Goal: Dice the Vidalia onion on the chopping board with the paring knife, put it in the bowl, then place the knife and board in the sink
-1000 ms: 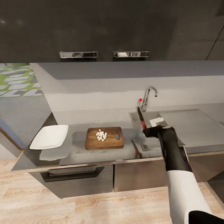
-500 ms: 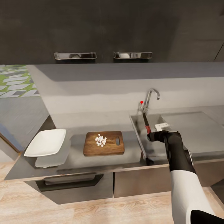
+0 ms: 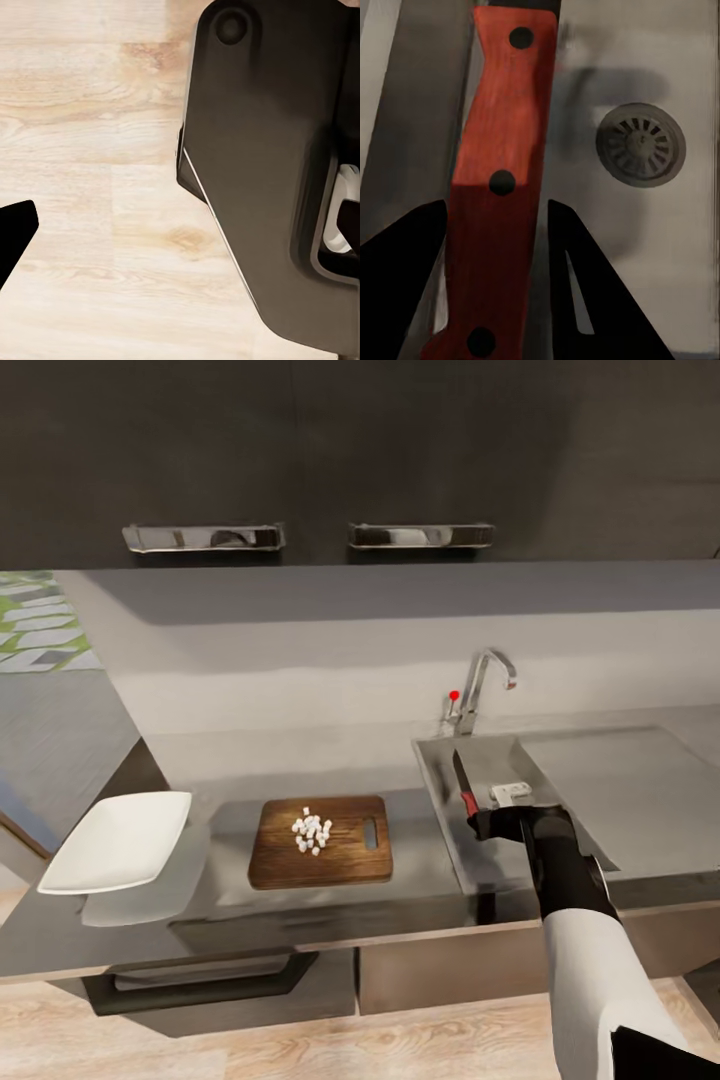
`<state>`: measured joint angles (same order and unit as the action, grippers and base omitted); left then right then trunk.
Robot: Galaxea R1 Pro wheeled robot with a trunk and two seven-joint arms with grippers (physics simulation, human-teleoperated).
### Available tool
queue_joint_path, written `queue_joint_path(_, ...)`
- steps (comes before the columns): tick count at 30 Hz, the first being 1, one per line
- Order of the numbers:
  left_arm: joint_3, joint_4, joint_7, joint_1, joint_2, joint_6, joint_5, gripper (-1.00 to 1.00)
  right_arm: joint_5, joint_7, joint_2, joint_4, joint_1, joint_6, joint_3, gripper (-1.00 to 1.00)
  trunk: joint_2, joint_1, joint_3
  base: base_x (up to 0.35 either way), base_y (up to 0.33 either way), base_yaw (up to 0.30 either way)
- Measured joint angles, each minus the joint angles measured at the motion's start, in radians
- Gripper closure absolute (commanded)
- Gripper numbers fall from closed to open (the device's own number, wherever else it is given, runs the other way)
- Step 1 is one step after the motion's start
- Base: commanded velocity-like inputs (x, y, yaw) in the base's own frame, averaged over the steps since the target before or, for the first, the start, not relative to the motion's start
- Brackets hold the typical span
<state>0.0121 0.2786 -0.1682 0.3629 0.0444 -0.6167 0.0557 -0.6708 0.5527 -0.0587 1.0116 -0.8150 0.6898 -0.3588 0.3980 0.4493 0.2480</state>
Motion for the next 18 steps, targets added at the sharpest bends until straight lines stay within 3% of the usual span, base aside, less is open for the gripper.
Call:
queue_joint_path(5,0.000,0.000,0.000,0.000,0.000,0.000,0.000,-1.00,-0.001,-0.003,0.012,-0.056,0.000,-0.008,-0.001,1.00,0.000,0.000,0.008,0.070,-0.142,0.000)
queue_joint_path(14,0.000,0.000,0.000,0.000,-0.001,0.000,0.000,-1.00,0.000,-0.024,0.014,-0.135,0.000,-0.058,-0.004,1.00,0.000,0.000,0.022,0.003,-0.007,0.000)
queue_joint_path(18,0.000,0.000,0.000,0.000,-0.001,0.000,0.000,-1.00,-0.001,-0.024,0.014,-0.137,0.000,-0.059,-0.042,1.00,0.000,0.000,0.029,0.000,0.000,0.000)
